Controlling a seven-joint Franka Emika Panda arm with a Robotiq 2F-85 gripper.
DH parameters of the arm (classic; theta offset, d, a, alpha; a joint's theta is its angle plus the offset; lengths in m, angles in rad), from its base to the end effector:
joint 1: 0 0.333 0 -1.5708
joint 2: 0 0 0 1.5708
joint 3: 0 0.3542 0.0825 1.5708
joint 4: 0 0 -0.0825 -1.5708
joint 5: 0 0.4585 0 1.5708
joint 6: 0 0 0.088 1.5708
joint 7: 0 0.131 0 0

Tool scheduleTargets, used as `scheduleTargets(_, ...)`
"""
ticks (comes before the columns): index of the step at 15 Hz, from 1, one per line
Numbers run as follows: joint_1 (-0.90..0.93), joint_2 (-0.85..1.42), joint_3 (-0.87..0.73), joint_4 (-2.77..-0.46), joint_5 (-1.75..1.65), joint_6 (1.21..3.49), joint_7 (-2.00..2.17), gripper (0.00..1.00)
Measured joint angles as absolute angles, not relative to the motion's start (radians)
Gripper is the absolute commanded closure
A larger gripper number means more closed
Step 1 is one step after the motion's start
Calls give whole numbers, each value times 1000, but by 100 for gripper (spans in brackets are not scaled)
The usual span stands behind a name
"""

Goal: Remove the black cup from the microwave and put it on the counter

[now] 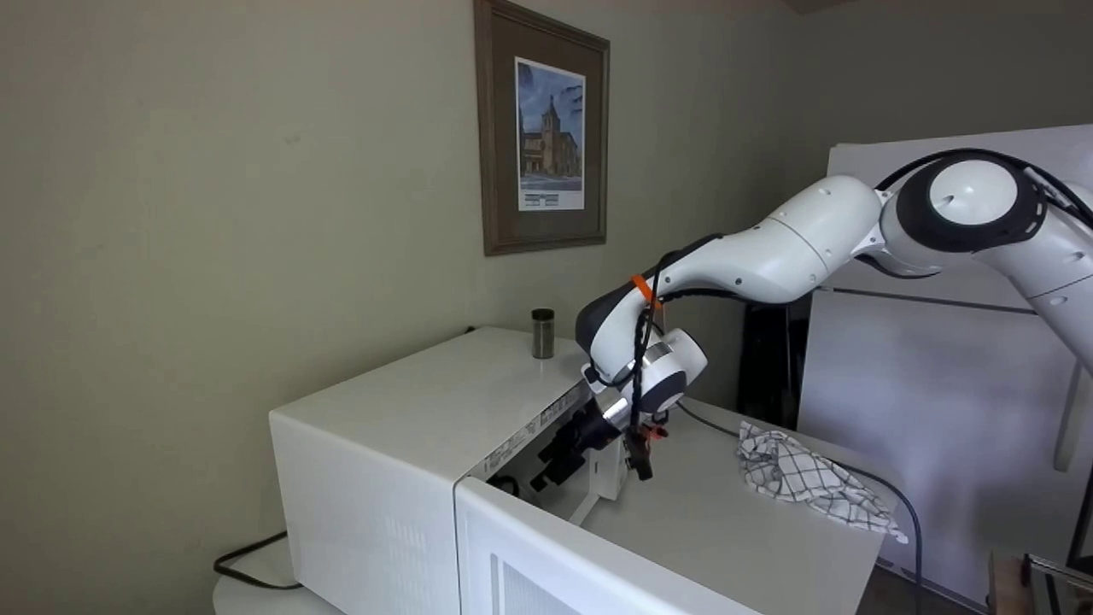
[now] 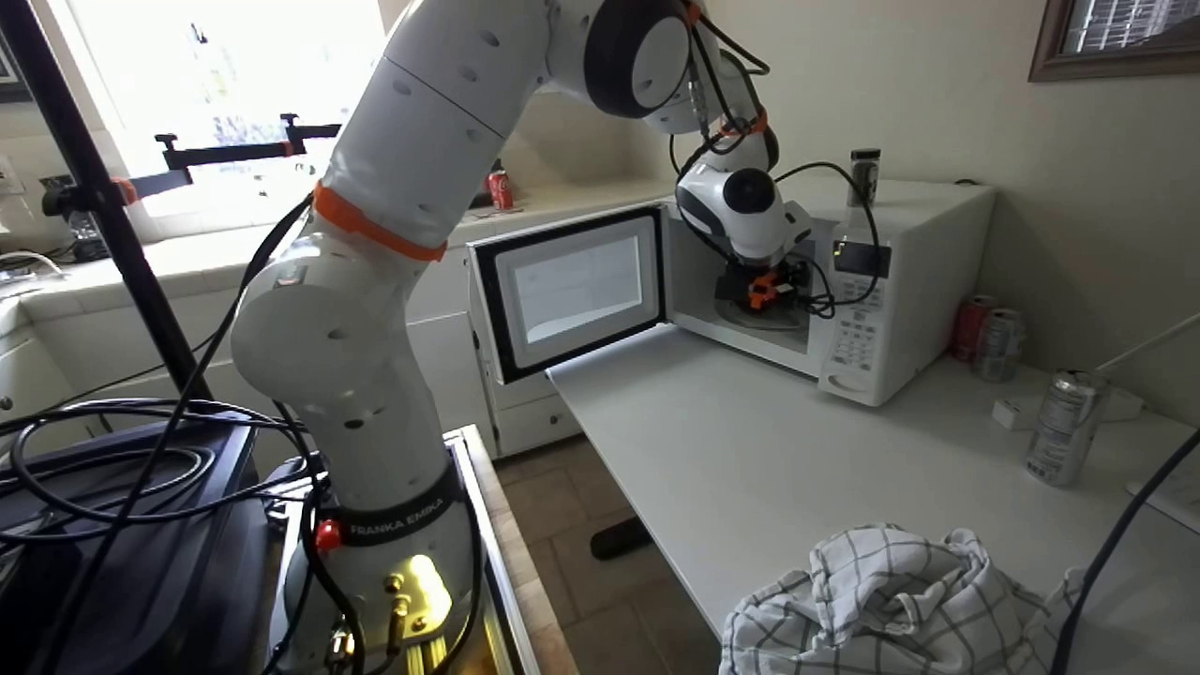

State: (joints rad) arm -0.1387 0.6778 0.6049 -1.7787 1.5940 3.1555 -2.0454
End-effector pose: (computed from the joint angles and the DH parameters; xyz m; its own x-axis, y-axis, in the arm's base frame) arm 0.7038 0.2146 0.1956 0.5411 0.3969 0.7414 0.6147 -0.7883 -0.0266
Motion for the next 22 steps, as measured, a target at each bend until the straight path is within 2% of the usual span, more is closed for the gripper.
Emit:
scheduleTargets(7, -112, 738, 590, -1702, 1850, 3154, -2185, 0)
scheduleTargets(10, -49, 734, 503, -1649, 2055, 3135, -2314, 0)
scheduleTargets(16, 119, 725, 259, -1652, 2364, 2957, -2579, 0)
scheduleTargets(22, 134, 725, 240, -1659, 2380, 2946, -2600, 0)
